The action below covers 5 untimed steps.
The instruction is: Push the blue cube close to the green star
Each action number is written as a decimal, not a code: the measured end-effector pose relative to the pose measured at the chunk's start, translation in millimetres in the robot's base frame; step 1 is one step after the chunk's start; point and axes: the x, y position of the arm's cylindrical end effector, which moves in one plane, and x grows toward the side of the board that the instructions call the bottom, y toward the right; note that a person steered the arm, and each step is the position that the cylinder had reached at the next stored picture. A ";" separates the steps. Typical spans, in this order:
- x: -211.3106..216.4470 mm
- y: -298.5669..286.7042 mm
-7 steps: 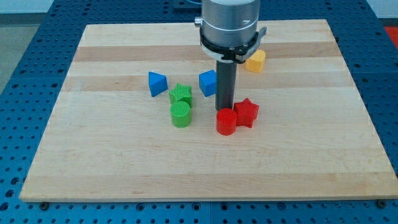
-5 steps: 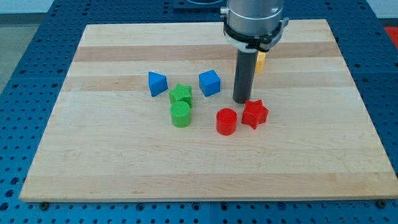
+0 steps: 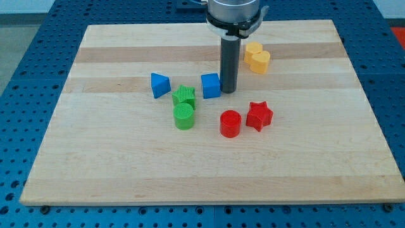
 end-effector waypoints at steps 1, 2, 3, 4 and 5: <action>0.0 -1.5; 0.0 -1.5; 0.0 -6.4; 0.0 -12.5; 0.0 -13.7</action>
